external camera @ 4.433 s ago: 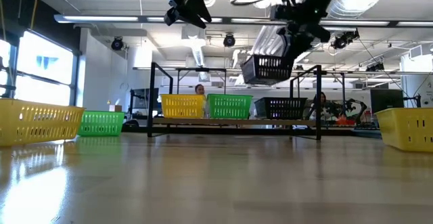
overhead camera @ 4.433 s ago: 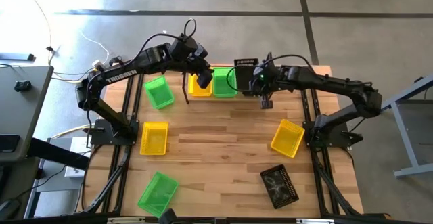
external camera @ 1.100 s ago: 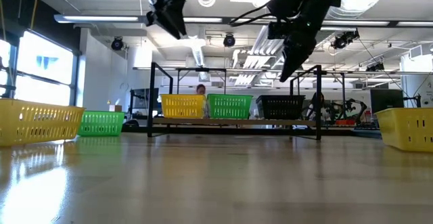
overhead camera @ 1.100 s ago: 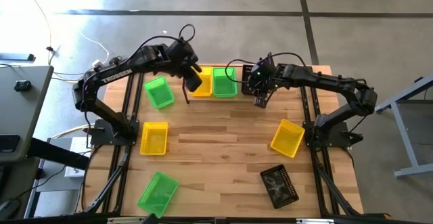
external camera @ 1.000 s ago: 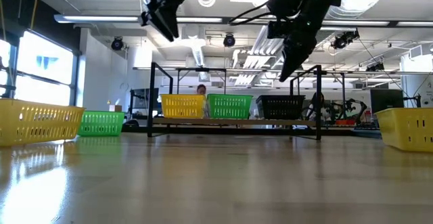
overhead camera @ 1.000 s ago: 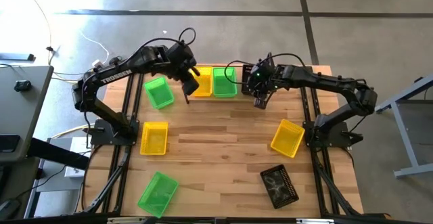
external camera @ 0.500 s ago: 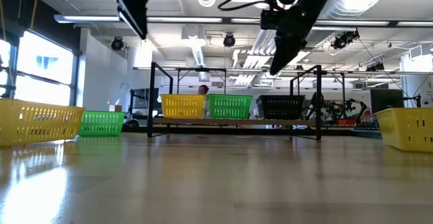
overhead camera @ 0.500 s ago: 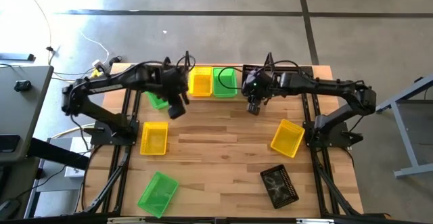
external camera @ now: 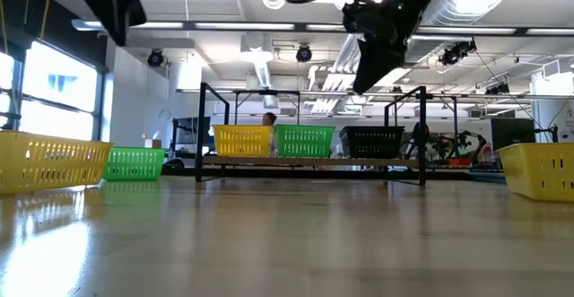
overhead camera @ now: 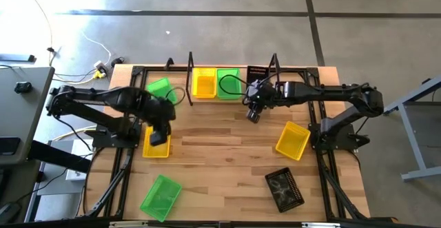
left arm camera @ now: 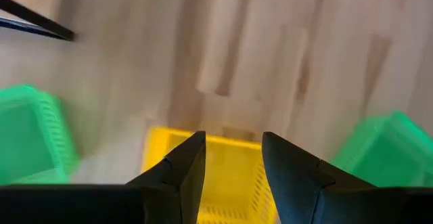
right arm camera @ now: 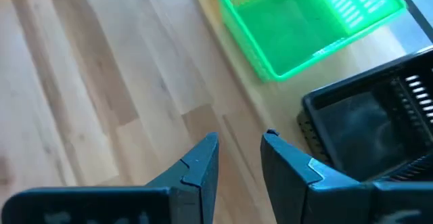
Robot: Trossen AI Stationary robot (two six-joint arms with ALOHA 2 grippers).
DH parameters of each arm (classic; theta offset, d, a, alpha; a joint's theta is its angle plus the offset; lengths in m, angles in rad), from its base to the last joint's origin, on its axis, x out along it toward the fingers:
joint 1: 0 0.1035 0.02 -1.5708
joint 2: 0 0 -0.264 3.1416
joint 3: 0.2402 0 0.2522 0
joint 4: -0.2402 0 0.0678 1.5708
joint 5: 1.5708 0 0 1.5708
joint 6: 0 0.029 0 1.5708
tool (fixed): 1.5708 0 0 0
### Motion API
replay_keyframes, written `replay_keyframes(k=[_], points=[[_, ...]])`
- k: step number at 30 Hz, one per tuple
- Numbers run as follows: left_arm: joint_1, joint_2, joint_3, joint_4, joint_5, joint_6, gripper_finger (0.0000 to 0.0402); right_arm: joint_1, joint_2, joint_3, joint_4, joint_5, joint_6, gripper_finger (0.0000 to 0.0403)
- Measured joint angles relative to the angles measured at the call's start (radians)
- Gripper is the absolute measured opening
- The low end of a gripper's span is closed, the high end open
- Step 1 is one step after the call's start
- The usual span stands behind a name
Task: Stack baskets on shelf by color
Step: Stack the left yellow bin on the other yellow bin on the shelf
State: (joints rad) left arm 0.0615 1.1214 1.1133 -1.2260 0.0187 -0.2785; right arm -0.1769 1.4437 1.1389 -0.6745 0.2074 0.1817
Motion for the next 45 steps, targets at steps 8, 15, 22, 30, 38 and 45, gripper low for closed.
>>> replay_keyframes(k=[8,15,22,30,38,45], points=[[-0.167,-0.01,-0.105,0.017,0.005,-0.055,0.0135,0.062,0.0,0.0,0.001,0.048,0.103,0.0096],[-0.269,-0.008,-0.19,0.044,0.004,-0.11,0.0135,0.09,0.0,0.0,0.0,0.078,0.132,0.0096],[-0.336,-0.007,-0.276,0.118,0.004,-0.174,0.0135,0.094,0.0,0.0,0.0,0.078,0.099,0.0096],[-0.365,0.0,-0.363,0.206,0.044,-0.253,0.0135,0.094,0.0,0.0,-0.001,0.076,0.045,0.0096],[-0.384,0.108,-0.368,0.238,0.058,-0.254,0.0135,0.094,0.0,0.0,-0.009,0.074,0.02,0.0096],[-0.384,0.227,-0.368,0.253,0.067,-0.268,0.0135,0.094,0.0,0.0,-0.025,0.074,0.018,0.0096]])
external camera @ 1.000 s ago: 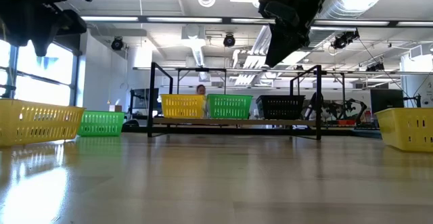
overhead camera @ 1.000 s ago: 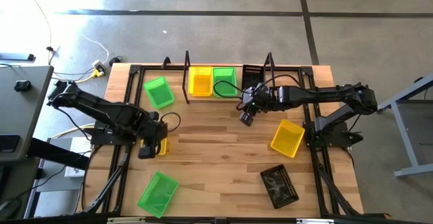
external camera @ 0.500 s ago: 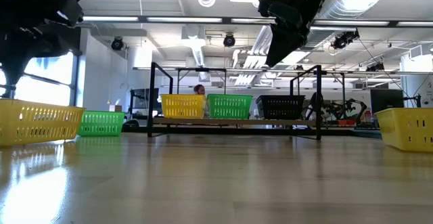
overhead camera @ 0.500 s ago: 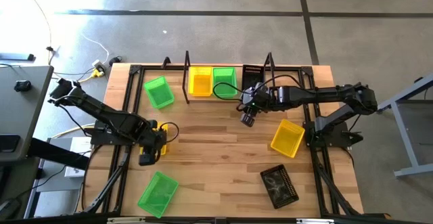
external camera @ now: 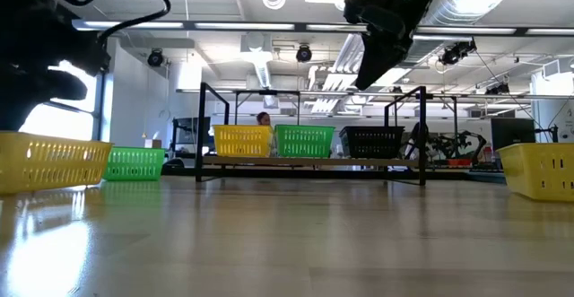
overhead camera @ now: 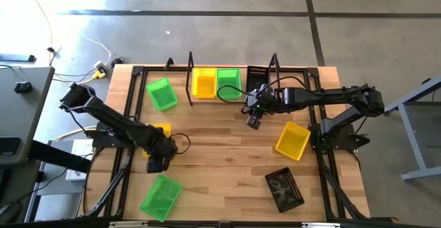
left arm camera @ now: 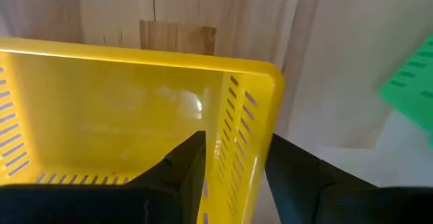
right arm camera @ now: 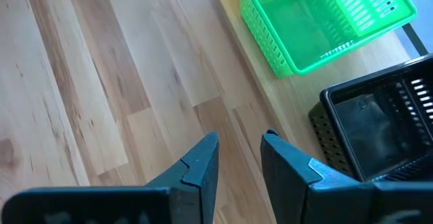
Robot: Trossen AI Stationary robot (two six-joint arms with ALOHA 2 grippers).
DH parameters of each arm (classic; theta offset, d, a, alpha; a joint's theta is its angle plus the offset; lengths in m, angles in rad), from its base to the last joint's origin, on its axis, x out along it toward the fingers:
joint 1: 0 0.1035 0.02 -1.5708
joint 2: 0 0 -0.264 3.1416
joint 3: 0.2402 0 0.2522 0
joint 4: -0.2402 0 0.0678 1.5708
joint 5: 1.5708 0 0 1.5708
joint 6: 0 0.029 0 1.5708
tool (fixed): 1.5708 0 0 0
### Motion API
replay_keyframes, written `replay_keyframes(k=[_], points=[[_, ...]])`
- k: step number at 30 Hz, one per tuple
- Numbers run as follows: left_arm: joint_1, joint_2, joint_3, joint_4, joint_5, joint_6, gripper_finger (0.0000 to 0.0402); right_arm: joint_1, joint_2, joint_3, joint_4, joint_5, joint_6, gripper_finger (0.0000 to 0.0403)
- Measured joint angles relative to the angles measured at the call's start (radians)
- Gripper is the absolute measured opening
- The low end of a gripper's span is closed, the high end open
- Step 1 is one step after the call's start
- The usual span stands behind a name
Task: Stack baskets on shelf by color
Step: Stack the left yellow bin on the other yellow bin on the shelf
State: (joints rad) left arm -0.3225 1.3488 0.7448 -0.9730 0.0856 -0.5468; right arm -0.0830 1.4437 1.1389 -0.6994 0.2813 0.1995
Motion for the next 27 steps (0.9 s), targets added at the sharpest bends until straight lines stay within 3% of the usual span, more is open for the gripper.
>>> replay_keyframes(k=[6,14,27], points=[[0.0,0.063,0.0,0.005,0.014,-0.024,0.0117,0.0,0.0,0.0,-0.017,0.0,-0.001,0.0096],[0.0,0.043,0.01,0.008,0.055,-0.072,0.001,0.0,0.0,0.0,-0.016,0.0,0.001,0.0096],[0.045,-0.007,0.223,-0.013,0.056,-0.013,0.0003,0.0,0.0,0.0,-0.014,0.005,0.057,0.0096]])
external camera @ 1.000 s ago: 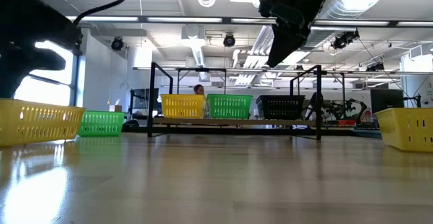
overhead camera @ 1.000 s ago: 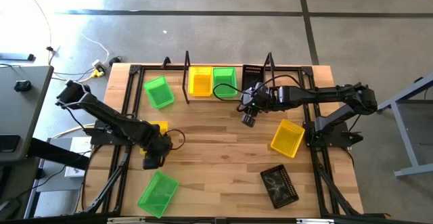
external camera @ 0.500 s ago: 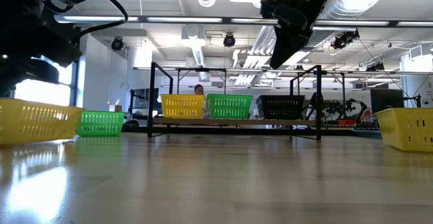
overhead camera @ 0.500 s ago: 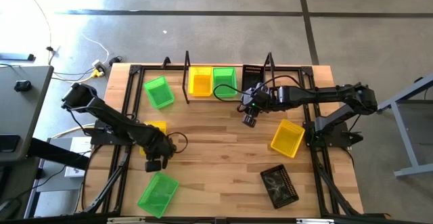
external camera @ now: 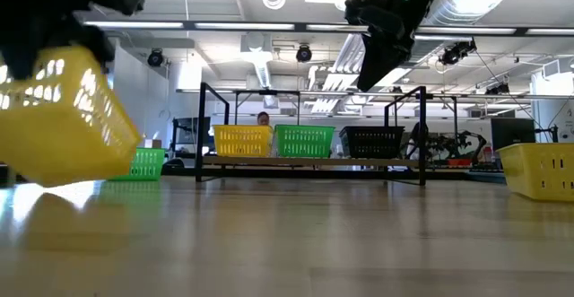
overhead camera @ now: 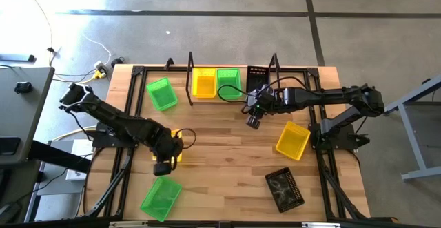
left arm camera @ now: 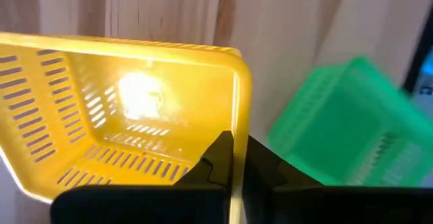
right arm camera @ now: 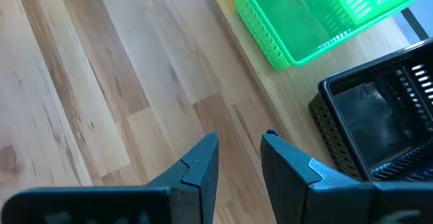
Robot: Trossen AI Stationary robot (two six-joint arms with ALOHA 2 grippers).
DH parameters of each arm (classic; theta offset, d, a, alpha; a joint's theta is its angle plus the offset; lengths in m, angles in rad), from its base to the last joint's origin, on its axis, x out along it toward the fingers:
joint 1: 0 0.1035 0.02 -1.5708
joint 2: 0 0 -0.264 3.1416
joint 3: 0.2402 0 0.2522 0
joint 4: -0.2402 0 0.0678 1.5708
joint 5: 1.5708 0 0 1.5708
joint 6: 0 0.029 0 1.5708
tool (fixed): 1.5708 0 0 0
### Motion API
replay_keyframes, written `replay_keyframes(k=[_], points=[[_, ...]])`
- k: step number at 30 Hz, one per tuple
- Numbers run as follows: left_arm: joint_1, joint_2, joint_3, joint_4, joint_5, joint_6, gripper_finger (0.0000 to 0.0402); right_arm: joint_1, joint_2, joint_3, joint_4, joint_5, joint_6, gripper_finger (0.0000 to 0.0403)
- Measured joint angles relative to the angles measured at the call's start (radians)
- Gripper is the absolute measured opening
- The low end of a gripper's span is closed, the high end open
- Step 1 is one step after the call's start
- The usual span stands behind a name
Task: Stack baskets on shelf by color
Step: Stack the left yellow bin on the other yellow bin on the shelf
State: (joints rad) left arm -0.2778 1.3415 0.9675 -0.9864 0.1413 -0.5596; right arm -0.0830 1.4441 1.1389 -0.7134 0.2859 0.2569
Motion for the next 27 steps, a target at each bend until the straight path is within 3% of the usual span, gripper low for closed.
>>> replay_keyframes(k=[6,17,27], points=[[0.052,0.0,0.145,-0.066,-0.022,0.082,0.0002,0.0,0.0,0.0,0.0,0.0,0.021,0.0096],[0.216,0.001,0.397,-0.117,-0.229,0.264,0.0001,0.0,0.0,-0.001,0.0,0.037,0.109,0.0096],[0.404,0.001,0.532,-0.037,-0.402,0.589,0.0001,0.0,0.0,-0.001,0.0,0.1,0.19,0.0096]])
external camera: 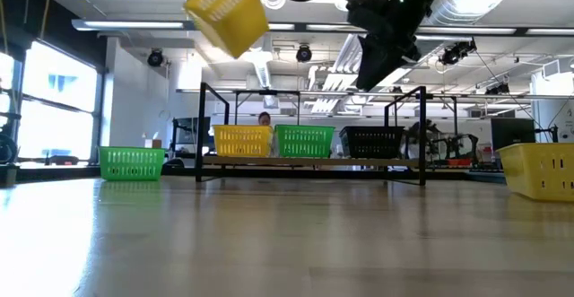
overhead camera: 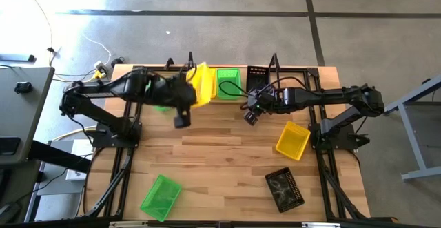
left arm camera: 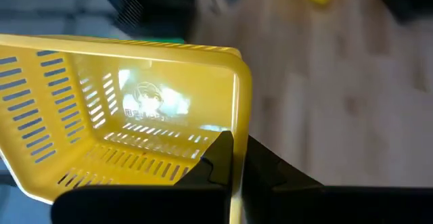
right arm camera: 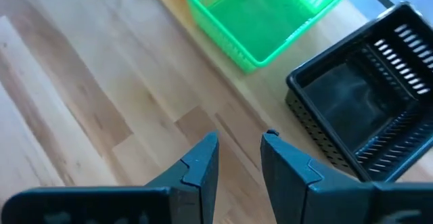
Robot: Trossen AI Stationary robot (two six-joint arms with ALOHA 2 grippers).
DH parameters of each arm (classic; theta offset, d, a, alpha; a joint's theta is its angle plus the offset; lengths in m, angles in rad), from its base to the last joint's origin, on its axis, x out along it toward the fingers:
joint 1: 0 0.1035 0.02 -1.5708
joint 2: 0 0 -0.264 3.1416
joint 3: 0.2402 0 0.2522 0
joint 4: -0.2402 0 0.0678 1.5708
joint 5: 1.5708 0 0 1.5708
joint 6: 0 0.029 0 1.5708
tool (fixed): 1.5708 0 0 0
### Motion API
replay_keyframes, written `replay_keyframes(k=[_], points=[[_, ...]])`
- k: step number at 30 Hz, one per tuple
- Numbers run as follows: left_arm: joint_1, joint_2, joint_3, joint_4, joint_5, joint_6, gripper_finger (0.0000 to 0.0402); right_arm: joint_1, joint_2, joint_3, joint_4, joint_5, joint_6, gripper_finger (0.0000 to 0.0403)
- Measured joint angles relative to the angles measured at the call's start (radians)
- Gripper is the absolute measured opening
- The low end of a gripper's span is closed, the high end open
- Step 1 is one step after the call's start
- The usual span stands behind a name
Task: Stack baskets on shelf by color
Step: Stack the left yellow bin on the other yellow bin on the shelf
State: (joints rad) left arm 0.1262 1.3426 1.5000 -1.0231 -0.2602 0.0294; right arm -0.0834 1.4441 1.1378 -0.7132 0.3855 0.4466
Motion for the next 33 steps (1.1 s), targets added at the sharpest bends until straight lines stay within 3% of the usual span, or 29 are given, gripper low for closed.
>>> replay_keyframes(k=[7,10,33], points=[[0.11,0.019,0.014,0.208,-0.062,0.257,0.0001,0.0,0.0,0.0,0.0,0.037,0.047,0.0096],[0.158,0.057,0.013,0.211,-0.066,0.327,0.0001,0.0,0.0,0.0,0.0,0.038,0.047,0.0096],[0.293,0.372,0.013,0.003,-0.057,0.367,0.0,-0.002,0.0,0.0,0.0,0.069,0.043,0.0096]])
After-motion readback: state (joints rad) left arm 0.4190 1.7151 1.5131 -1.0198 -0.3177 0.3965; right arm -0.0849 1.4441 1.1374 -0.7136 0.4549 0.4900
